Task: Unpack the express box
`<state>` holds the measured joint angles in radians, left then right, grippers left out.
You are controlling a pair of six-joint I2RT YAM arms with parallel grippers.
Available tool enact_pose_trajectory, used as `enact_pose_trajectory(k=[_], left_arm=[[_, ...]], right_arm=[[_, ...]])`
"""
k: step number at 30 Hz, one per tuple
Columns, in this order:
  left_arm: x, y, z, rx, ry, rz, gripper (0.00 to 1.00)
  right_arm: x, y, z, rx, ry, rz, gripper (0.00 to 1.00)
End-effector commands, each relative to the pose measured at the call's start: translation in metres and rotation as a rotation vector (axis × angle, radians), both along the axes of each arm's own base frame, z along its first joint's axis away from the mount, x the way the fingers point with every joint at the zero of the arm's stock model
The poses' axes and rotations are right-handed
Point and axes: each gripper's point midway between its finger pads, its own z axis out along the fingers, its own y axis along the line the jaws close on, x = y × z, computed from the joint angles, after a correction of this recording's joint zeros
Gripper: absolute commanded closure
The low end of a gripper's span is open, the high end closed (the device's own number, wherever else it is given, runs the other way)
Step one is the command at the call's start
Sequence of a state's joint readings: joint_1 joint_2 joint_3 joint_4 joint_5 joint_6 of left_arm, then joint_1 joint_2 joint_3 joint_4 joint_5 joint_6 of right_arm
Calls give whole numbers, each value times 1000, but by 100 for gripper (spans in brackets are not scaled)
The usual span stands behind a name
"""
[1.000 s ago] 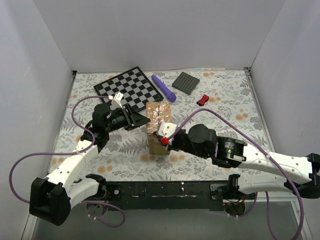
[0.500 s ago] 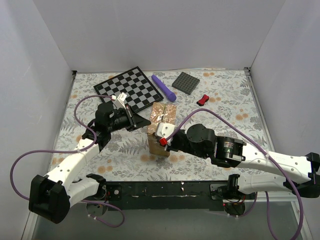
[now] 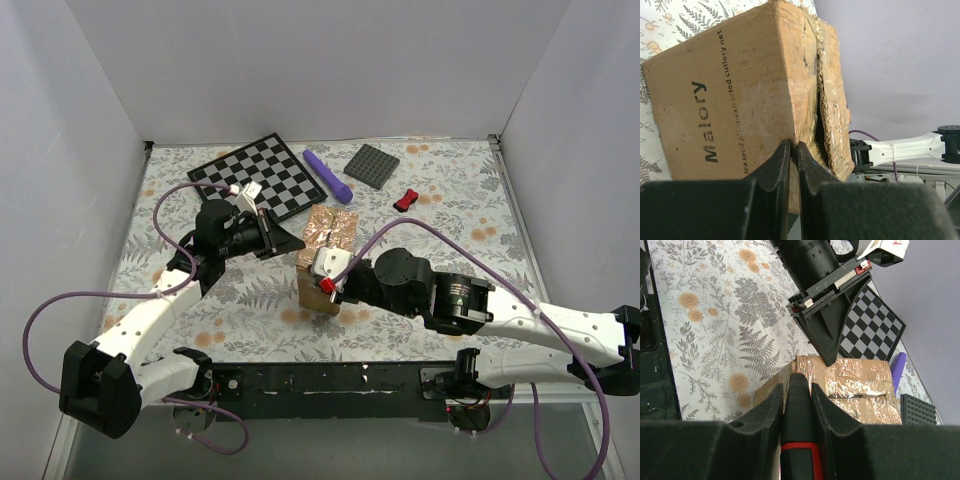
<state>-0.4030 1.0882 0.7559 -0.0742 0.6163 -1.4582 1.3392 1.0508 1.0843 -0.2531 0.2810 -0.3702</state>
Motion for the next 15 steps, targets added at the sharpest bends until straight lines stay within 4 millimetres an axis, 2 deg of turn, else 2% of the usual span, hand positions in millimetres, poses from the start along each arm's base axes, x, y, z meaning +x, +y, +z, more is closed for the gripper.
enact_pose_trajectory(k=[1,8,15], left_arm=[[-2,-4,2,25,-31,-41,100],[4,-4,-3,39,-35,-24,100],[6,-4,-8,34,-29,-15,100]], right_arm=[[7,-36,-46,-209,25,-78,99],[3,-50,-40,-183,41,-92,99],[2,-60,-48,-178,50,-106,99]])
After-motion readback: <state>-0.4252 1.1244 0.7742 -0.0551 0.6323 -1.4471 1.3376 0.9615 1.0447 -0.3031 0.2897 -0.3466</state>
